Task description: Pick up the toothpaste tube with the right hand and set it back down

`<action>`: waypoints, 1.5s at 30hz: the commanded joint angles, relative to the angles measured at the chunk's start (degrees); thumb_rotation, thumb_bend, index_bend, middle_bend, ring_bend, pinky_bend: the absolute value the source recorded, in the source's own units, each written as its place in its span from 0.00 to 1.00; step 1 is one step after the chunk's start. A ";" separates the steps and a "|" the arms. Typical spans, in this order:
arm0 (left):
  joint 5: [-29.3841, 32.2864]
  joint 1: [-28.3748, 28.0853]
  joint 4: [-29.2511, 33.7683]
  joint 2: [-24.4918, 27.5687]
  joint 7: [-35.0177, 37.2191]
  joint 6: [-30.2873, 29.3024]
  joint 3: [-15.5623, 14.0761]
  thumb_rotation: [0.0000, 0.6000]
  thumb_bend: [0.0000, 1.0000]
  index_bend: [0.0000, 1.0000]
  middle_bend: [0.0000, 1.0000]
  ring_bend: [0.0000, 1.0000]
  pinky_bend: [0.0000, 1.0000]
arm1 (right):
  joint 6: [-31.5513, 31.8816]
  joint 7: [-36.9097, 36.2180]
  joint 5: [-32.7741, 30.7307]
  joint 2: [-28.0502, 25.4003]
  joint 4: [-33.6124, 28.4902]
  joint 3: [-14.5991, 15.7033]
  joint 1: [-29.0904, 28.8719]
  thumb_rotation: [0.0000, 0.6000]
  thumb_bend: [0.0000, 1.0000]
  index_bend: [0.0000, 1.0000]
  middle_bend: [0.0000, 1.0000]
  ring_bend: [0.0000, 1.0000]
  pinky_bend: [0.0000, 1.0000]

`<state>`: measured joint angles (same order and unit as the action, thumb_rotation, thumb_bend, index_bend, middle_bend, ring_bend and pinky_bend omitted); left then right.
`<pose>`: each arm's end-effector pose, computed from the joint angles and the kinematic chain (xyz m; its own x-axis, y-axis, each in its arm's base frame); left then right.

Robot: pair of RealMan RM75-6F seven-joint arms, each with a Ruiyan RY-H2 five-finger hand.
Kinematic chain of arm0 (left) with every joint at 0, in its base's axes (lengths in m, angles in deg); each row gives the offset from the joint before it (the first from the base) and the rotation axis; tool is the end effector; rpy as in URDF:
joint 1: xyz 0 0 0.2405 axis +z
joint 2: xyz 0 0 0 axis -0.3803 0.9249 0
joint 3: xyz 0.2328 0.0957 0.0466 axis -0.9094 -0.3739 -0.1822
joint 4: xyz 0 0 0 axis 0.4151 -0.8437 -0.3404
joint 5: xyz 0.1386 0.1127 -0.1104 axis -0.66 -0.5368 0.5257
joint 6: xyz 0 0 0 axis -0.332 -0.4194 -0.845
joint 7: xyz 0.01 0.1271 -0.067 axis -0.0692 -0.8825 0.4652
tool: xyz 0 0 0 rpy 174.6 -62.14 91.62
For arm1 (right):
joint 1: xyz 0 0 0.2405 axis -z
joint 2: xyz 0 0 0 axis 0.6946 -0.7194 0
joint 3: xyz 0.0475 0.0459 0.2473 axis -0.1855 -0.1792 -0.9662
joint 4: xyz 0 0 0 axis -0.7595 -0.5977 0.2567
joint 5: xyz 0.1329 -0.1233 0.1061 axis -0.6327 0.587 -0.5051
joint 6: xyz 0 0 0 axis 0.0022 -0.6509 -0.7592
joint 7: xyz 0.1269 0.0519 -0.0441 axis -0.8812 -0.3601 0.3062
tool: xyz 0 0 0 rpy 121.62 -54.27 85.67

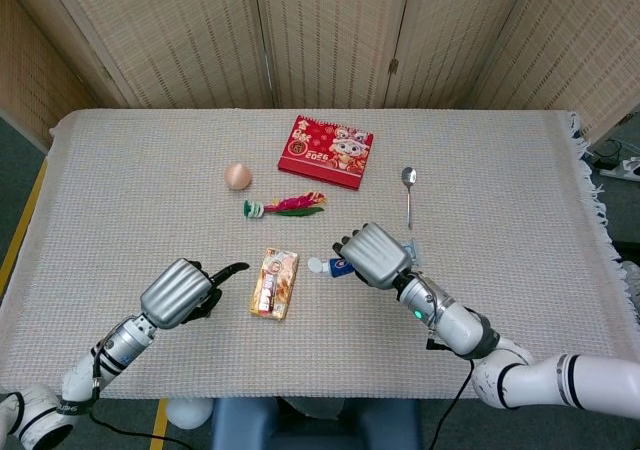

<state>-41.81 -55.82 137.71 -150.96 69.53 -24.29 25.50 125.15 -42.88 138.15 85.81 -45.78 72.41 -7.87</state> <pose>-0.1572 0.2855 0.0653 0.4753 0.0893 0.8753 0.6661 -0.6864 -0.2917 -0.0684 -0.3337 0.0423 0.7425 -0.0939 0.6632 -0.5521 -0.6464 0.5266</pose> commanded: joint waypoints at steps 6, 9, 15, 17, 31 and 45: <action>1.51 -4.25 0.95 -3.69 -2.01 2.95 1.69 1.00 0.72 0.13 0.98 0.91 0.78 | 4.86 5.37 -4.45 2.63 -1.82 0.95 -3.67 1.00 0.76 0.58 0.53 0.59 0.56; 2.55 -5.67 1.22 -5.07 -3.18 3.97 2.42 1.00 0.72 0.13 0.98 0.91 0.78 | 6.71 7.14 -6.02 3.76 -2.10 1.25 -4.58 1.00 0.76 0.58 0.53 0.59 0.56; 4.53 -7.50 1.21 -6.60 -6.10 5.64 2.85 1.00 0.72 0.16 0.99 0.91 0.78 | 8.94 9.16 -8.24 4.96 -2.42 1.95 -6.00 1.00 0.76 0.58 0.53 0.60 0.57; 5.02 -7.72 1.31 -6.81 -6.43 5.83 2.80 1.00 0.72 0.16 0.99 0.91 0.78 | 9.27 9.44 -8.63 5.18 -2.29 2.09 -6.34 1.00 0.76 0.58 0.53 0.60 0.57; 8.43 -8.96 0.53 -8.17 -11.26 6.92 2.03 1.00 0.72 0.19 1.00 0.92 0.78 | 11.37 10.83 -10.36 5.65 -2.70 3.51 -8.40 1.00 0.76 0.58 0.53 0.60 0.57; 10.66 -7.54 -0.78 -6.36 -9.28 4.88 0.54 1.00 0.72 0.19 1.00 0.92 0.78 | 12.31 6.77 -6.58 5.72 -0.85 4.25 -7.93 1.00 0.79 0.58 0.53 0.60 0.58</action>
<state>-31.16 -63.43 136.99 -157.36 60.17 -19.35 26.11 137.39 -35.88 131.34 91.48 -46.81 76.68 -15.87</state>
